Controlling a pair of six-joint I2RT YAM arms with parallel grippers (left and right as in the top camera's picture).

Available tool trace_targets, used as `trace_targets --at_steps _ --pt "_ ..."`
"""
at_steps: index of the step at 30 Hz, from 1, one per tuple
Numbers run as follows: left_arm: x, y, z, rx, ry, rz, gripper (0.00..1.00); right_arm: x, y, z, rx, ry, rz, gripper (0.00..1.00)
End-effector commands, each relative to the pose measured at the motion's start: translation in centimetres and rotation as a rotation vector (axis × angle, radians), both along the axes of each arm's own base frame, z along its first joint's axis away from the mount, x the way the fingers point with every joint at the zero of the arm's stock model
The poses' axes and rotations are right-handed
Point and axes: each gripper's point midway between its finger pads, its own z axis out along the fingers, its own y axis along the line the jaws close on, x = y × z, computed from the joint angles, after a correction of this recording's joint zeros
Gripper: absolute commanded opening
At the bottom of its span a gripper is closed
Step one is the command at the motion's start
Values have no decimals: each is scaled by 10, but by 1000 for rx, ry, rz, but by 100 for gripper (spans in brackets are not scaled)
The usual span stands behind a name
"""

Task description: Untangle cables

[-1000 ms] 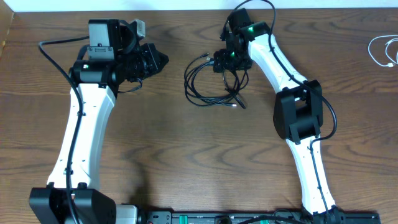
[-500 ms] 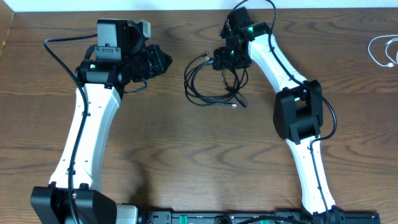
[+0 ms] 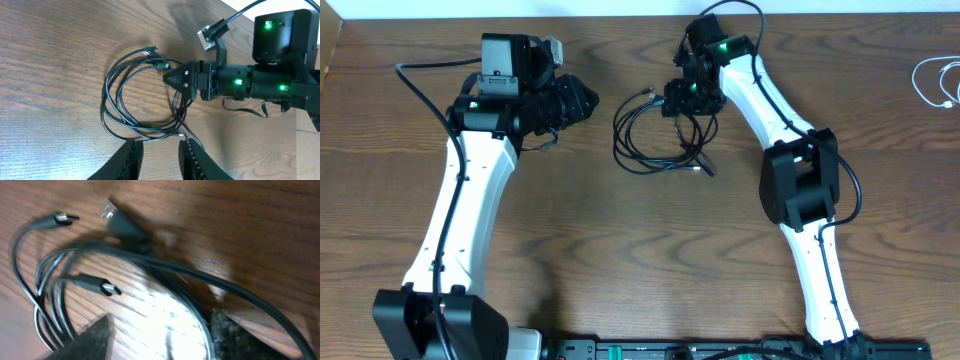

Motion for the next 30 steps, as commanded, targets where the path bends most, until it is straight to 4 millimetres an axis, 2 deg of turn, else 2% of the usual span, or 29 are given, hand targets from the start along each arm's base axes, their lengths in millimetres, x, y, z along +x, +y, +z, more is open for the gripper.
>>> trace_targets --at_steps 1,4,7,12,13,18,25,28,30 --pt "1 1 -12 12 28 11 30 -3 6 -2 19 20 -12 27" --pt "1 -1 -15 12 33 5 30 -1 9 10 48 11 -12 1" --pt "1 -5 -15 13 32 -4 31 4 10 42 84 -41 5 1" --pt "0 -14 -14 12 22 -26 42 8 5 128 196 -171 27 1" --pt "0 -17 -13 11 19 -34 44 6 2 153 235 -199 29 1" --pt "-1 -36 -6 -7 -32 -121 56 -9 -9 217 354 -247 38 1" --pt "4 -58 6 -36 -108 -185 70 -34 -10 256 554 -179 85 1" --pt "6 -67 2 -38 -113 -204 72 -41 -10 272 645 -169 123 1" --pt "8 -72 -4 -38 -104 -213 73 -41 -13 274 652 -173 125 1"
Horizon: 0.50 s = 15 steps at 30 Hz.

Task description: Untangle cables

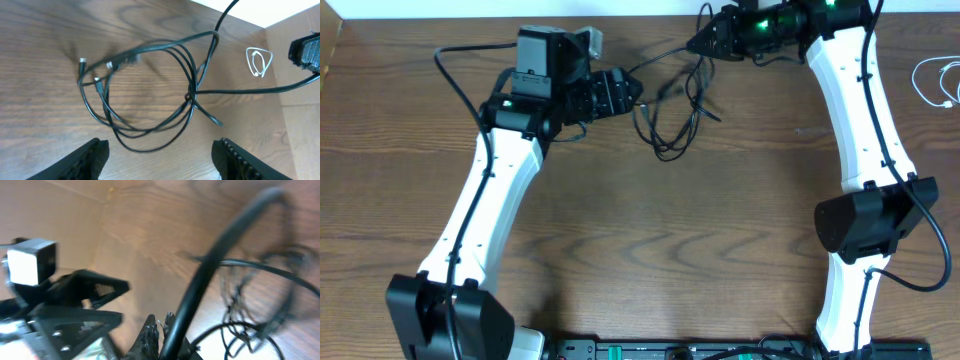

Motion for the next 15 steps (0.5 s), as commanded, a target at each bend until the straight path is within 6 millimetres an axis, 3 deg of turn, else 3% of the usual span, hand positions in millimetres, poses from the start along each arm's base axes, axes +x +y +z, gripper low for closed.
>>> trace_targets --at_steps 1,8,15 --pt "0 -12 -20 1 37 -43 73 -9 2 16 103 0 69 1" --pt "7 -53 -38 -75 38 -156 73 -7 -3 8 48 -9 47 1" --pt "5 -70 -57 -87 86 -178 73 -1 -9 2 -3 -20 14 1"
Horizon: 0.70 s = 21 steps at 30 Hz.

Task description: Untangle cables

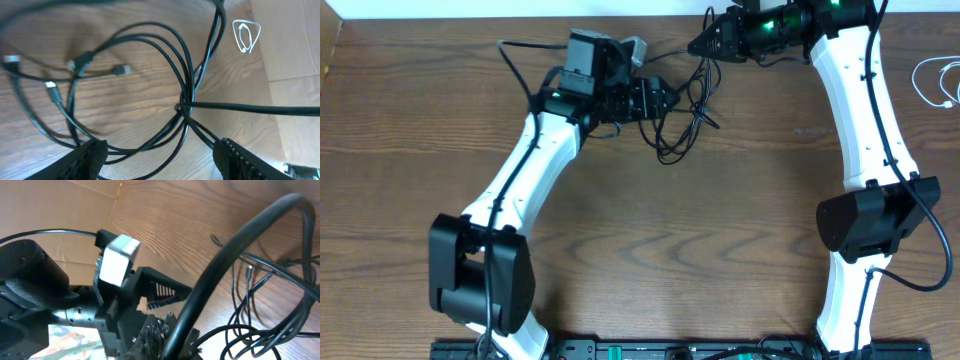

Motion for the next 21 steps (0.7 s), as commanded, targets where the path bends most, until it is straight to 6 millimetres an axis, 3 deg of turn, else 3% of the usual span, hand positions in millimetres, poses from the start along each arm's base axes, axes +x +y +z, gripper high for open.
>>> trace_targets --at_steps 1,5,11,15,21 --pt "-8 -9 -8 -19 40 -28 73 3 -6 0 -28 -26 -13 1" --pt "-30 -13 -21 42 60 -124 73 6 -10 -2 -40 -31 -28 1" --pt "-66 -14 -58 147 93 -292 73 8 -13 -2 -41 -32 -34 1" --pt "-71 -24 -70 134 65 -324 73 8 -14 -2 -41 -32 -35 1" --pt "-59 -46 -66 95 -80 -348 73 8 -14 -2 -41 -31 -35 1"
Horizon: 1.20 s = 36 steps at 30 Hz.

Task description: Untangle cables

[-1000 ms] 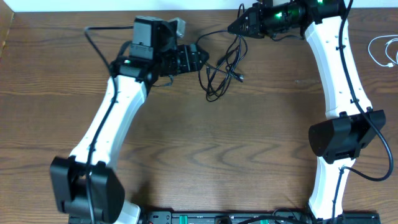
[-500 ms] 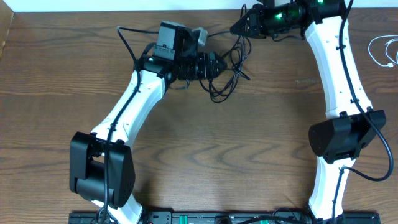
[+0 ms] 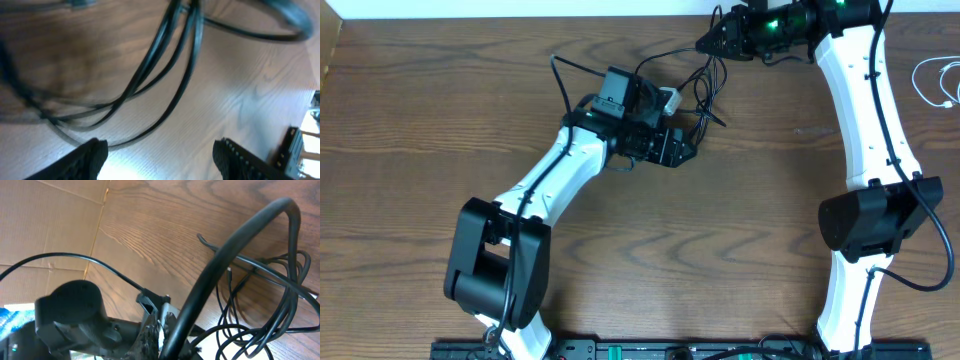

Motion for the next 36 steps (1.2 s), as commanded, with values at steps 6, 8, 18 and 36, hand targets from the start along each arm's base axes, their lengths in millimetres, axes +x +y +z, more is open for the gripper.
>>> trace_targets --at_steps 6,8,18,36 --pt "28 -16 -2 24 -175 98 73 0 -1 4 4 -20 9 1" --pt "33 -16 -2 45 -200 129 73 0 -1 4 4 -20 9 1" --pt "52 -7 -24 136 -200 298 56 0 -1 4 4 -20 9 1" --pt "56 6 -3 122 -218 326 8 28 -50 -18 -179 -24 -192 1"
